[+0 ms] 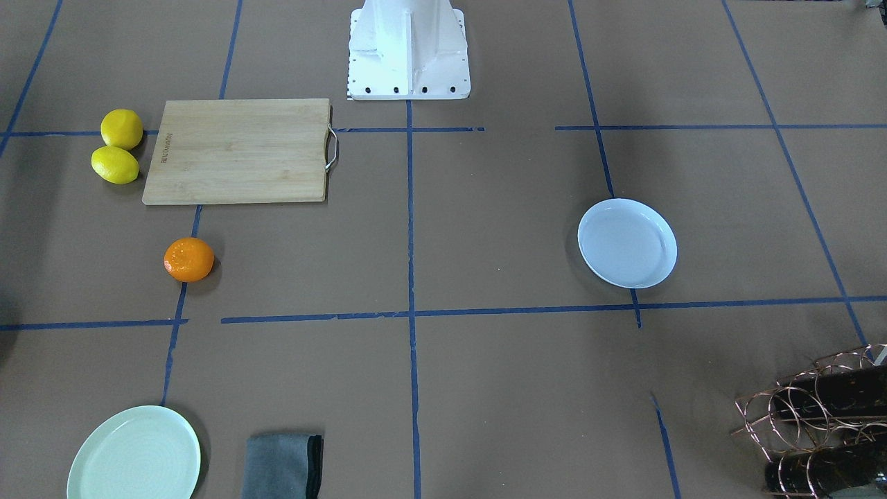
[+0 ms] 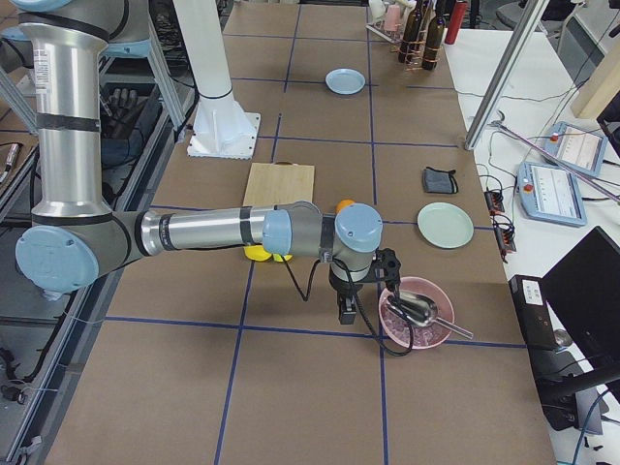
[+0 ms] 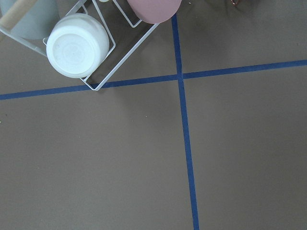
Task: Pick orange to plate
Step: 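Move the left gripper down toward the light blue plate's rim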
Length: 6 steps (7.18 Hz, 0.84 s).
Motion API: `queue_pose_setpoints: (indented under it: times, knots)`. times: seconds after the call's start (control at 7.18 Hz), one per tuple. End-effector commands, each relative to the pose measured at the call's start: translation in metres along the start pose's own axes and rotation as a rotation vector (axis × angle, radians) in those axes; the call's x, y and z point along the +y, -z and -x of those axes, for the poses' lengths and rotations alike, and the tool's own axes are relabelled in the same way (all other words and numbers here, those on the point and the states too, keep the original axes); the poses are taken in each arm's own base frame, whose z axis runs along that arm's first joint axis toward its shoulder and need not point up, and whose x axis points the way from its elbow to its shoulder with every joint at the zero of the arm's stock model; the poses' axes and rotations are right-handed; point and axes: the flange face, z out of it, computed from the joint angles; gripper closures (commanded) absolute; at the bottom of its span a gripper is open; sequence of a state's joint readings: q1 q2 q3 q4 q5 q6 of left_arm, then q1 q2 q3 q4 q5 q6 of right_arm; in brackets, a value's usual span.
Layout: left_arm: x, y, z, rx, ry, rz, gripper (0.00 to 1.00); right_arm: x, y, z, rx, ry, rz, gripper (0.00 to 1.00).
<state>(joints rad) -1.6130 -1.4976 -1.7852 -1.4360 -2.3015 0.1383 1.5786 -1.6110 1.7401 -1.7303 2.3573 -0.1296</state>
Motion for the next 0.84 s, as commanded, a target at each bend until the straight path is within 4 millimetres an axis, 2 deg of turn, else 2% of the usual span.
queue_pose_setpoints:
  times: [0.0,0.14,0.42,0.7]
  knots:
    - [-0.005,0.011,-0.013,-0.001,-0.041,-0.025,0.0,0.001,-0.004,-0.003,0.0,-0.006,0.008,0.0]
    - [-0.006,0.005,-0.012,0.004,-0.033,-0.017,0.0,0.001,-0.004,-0.001,-0.004,-0.004,0.007,0.0]
    - [-0.013,0.01,-0.018,0.014,-0.056,-0.031,0.0,-0.002,-0.014,0.008,-0.004,0.016,0.028,0.0]
    - [-0.01,0.004,-0.015,0.026,-0.052,-0.034,0.0,-0.002,-0.015,0.008,-0.009,0.014,0.031,0.0]
